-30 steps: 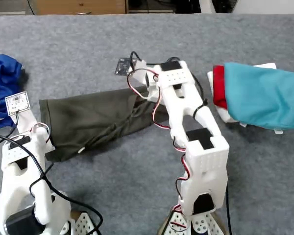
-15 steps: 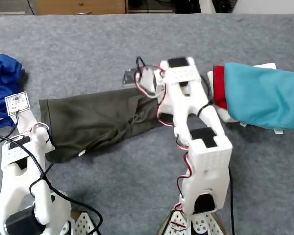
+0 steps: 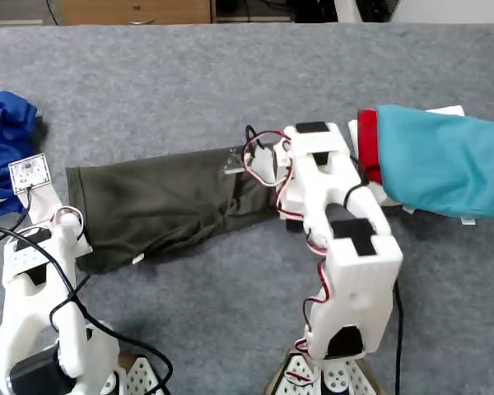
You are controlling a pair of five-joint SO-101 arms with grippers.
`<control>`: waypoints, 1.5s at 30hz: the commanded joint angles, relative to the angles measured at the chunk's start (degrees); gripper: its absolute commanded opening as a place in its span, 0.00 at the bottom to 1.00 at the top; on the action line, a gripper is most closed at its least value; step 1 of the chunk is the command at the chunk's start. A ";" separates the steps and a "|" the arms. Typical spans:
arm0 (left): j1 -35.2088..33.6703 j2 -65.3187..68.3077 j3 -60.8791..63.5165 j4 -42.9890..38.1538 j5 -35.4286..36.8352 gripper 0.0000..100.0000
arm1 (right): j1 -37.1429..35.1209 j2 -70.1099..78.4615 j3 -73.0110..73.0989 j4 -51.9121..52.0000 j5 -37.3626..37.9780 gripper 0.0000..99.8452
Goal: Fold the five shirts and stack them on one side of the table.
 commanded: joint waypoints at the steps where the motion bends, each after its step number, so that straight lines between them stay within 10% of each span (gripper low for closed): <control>1: -0.53 0.04 -1.93 -0.62 0.44 0.02 | 0.75 -9.98 0.92 2.73 0.97 0.00; 16: -0.62 0.04 -1.93 -0.53 0.62 0.02 | -3.74 -6.46 0.04 -17.41 -10.46 0.00; 37: -0.62 -0.48 -2.11 0.00 0.44 0.02 | 0.13 -5.58 -5.41 3.25 -4.75 0.00; 45: -1.05 -0.57 -19.25 22.07 0.35 0.02 | -1.27 -14.37 -17.89 3.69 -11.60 0.00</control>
